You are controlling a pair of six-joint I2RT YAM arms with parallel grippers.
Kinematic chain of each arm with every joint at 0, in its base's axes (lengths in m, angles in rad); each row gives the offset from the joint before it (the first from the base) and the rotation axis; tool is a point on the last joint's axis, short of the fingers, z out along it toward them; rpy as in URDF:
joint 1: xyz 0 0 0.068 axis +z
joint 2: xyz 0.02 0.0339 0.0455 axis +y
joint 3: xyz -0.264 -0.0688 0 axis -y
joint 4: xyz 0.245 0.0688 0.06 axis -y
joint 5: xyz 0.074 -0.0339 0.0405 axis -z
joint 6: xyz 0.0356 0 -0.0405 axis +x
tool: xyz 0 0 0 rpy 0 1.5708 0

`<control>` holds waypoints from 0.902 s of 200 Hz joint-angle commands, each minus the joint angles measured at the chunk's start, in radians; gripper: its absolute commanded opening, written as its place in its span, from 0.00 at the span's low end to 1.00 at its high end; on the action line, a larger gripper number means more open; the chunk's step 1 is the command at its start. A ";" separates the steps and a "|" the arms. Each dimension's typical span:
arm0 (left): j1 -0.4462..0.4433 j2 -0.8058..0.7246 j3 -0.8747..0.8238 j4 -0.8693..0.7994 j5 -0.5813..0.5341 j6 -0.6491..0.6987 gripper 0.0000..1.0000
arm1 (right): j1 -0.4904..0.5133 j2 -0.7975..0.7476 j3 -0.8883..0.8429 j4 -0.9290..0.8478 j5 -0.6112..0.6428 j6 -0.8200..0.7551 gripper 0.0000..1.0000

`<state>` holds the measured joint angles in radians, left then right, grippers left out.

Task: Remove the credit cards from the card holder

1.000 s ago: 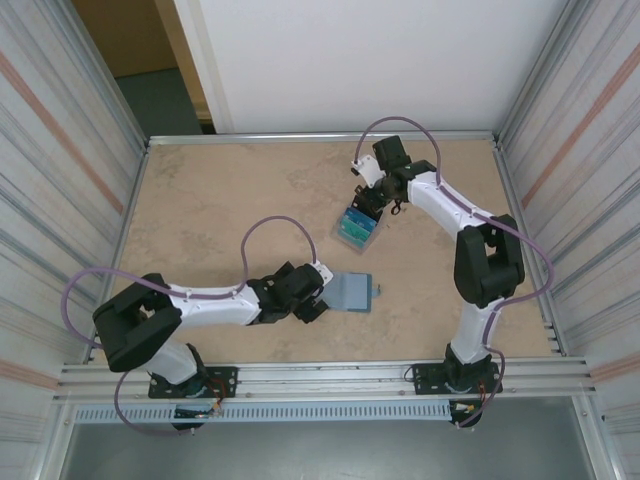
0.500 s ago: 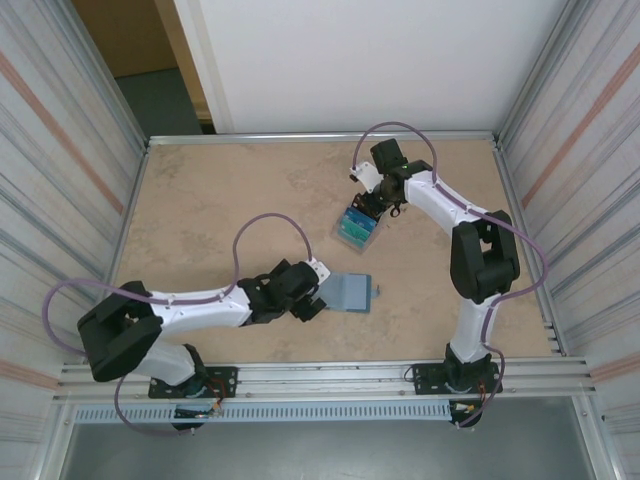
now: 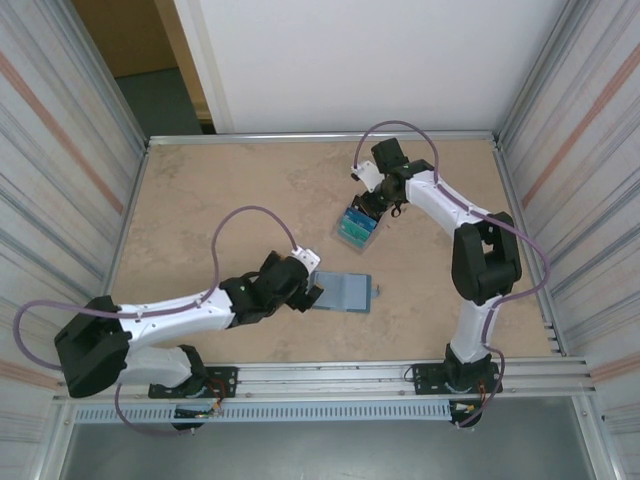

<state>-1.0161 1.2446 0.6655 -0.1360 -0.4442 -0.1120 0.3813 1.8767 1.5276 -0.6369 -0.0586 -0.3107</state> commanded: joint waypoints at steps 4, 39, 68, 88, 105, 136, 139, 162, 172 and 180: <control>0.027 -0.070 0.019 -0.036 -0.088 -0.155 0.99 | 0.021 -0.111 -0.028 0.007 0.081 0.149 0.26; 0.083 -0.143 -0.009 -0.054 -0.151 -0.327 0.99 | 0.082 -0.219 -0.117 -0.024 0.186 0.427 0.31; 0.159 -0.181 -0.041 -0.080 -0.152 -0.447 0.99 | 0.188 -0.300 -0.218 -0.040 0.243 0.595 0.34; 0.212 -0.210 -0.075 -0.084 -0.130 -0.513 0.99 | 0.269 -0.334 -0.276 -0.047 0.270 0.704 0.37; 0.256 -0.231 -0.107 -0.063 -0.091 -0.535 0.99 | 0.335 -0.343 -0.321 -0.042 0.277 0.801 0.39; 0.293 -0.259 -0.140 -0.043 -0.080 -0.540 0.99 | 0.469 -0.298 -0.360 -0.063 0.317 0.972 0.39; 0.294 -0.260 -0.139 -0.045 -0.084 -0.539 0.99 | 0.483 -0.290 -0.358 -0.068 0.323 0.988 0.39; 0.298 -0.272 -0.134 -0.067 -0.119 -0.535 0.99 | 0.572 -0.238 -0.353 -0.083 0.329 1.086 0.39; 0.300 -0.275 -0.130 -0.074 -0.131 -0.531 0.99 | 0.602 -0.217 -0.355 -0.063 0.305 1.118 0.39; 0.301 -0.275 -0.129 -0.080 -0.138 -0.529 0.99 | 0.622 -0.201 -0.359 -0.042 0.281 1.135 0.40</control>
<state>-0.7254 0.9920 0.5297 -0.1905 -0.5289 -0.6193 0.9504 1.6272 1.1732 -0.6846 0.2337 0.6750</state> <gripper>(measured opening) 0.987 0.392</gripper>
